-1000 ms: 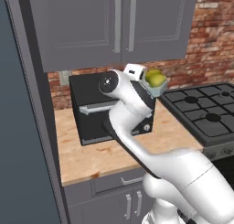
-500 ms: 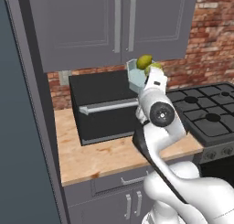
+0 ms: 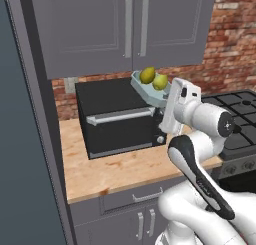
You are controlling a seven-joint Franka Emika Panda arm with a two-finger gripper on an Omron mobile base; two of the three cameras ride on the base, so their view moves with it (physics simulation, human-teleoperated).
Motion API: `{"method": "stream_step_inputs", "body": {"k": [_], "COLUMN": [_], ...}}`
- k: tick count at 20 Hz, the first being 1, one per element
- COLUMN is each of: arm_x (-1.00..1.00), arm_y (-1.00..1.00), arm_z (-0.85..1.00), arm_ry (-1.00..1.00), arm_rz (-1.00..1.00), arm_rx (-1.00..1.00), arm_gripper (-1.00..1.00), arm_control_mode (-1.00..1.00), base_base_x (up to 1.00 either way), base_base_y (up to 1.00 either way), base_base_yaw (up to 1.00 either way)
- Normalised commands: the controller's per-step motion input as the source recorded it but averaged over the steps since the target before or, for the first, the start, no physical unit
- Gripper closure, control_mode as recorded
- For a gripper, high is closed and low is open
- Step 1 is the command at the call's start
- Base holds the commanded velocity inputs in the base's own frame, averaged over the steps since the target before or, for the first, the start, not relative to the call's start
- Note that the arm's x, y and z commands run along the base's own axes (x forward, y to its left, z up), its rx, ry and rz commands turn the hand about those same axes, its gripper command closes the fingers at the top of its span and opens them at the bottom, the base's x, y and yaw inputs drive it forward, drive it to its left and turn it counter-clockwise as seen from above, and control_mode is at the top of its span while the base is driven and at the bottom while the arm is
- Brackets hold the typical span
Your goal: Take the lemon and lemon out of the freezer and place them in the tupperware container on the counter. Then put the tupperware containing the vegetables back in the freezer.
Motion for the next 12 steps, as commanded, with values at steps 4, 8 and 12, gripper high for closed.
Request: {"method": "stream_step_inputs", "body": {"k": [4,8,12], "arm_x": [-0.05,-0.04,-0.09], "arm_y": [-0.11,0.0,0.16], "arm_z": [0.0,0.0,0.02], "arm_ry": [0.0,0.0,-0.02], "arm_rz": [0.13,0.13,0.1], "arm_rx": [0.04,0.0,-0.15], "arm_gripper": [1.0,1.0,1.0], "arm_control_mode": [-1.0,-1.0,-1.0], "base_base_x": [0.0,0.0,0.0], "base_base_y": [0.0,0.0,0.0], "base_base_yaw": [0.0,0.0,0.0]}}
